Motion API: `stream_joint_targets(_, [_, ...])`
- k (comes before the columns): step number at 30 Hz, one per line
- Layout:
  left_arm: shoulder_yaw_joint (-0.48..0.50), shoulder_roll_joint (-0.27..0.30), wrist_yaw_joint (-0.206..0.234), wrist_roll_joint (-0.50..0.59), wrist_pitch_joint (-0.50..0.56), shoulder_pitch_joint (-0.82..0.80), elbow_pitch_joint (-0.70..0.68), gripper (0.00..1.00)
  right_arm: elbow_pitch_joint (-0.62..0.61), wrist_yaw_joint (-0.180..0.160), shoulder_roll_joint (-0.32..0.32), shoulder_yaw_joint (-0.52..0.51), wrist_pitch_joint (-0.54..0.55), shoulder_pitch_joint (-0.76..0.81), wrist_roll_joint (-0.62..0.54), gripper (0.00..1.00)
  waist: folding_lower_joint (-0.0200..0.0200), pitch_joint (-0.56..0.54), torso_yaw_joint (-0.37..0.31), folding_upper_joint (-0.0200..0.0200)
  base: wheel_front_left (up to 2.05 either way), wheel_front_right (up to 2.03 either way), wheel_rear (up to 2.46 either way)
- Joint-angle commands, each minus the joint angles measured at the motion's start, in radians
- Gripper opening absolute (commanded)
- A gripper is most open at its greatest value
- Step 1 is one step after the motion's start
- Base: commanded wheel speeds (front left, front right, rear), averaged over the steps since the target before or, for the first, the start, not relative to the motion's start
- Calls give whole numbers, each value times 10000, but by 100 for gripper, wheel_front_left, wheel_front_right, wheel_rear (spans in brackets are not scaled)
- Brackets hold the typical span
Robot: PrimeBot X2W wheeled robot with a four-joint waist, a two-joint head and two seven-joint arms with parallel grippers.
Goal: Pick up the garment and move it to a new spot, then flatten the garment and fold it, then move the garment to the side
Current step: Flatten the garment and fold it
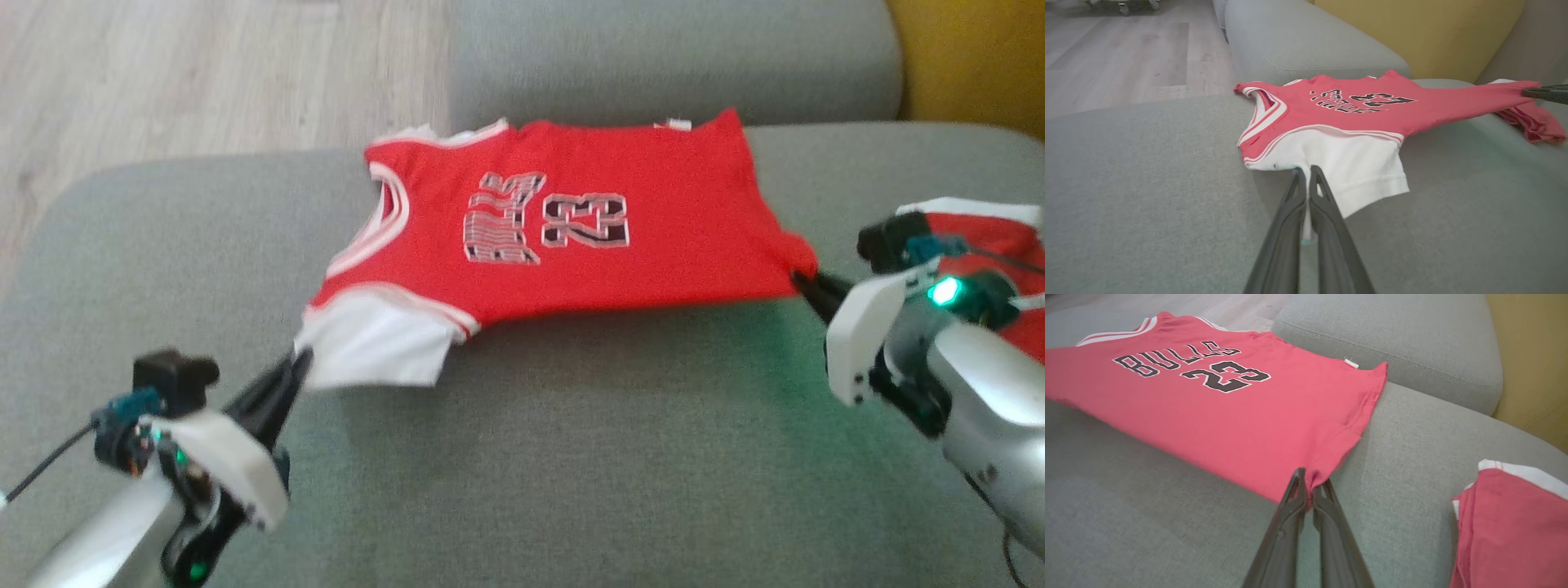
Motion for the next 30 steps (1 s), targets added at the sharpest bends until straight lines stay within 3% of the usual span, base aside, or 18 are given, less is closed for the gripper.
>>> stream_joint_targets(1, [265,806,18,-303,305,-81,-675,0,-397,35,-443,222,125,172,396,0,2,-390,-74,-1,0,0,0])
stream_joint_targets(8, [-70,1960,18,-1263,1593,860,-2565,0,-1465,35,-1221,964,997,812,1906,0,2,-730,-147,-1,0,0,0])
stream_joint_targets(12, [-22,2312,129,-1529,1829,1122,-3268,0,-1795,35,-1576,1083,1211,963,2395,0,2,-777,-168,-1,0,0,0])
stream_joint_targets(18, [128,2368,422,-1528,1794,1042,-3603,0,-1981,35,-1685,1174,1169,937,2633,0,2,-696,-210,-1,0,0,0])
stream_joint_targets(30, [263,2073,561,-1313,2207,-150,-2993,0,-1827,35,-1495,1041,1251,141,2837,0,2,85,-320,-1,0,0,0])
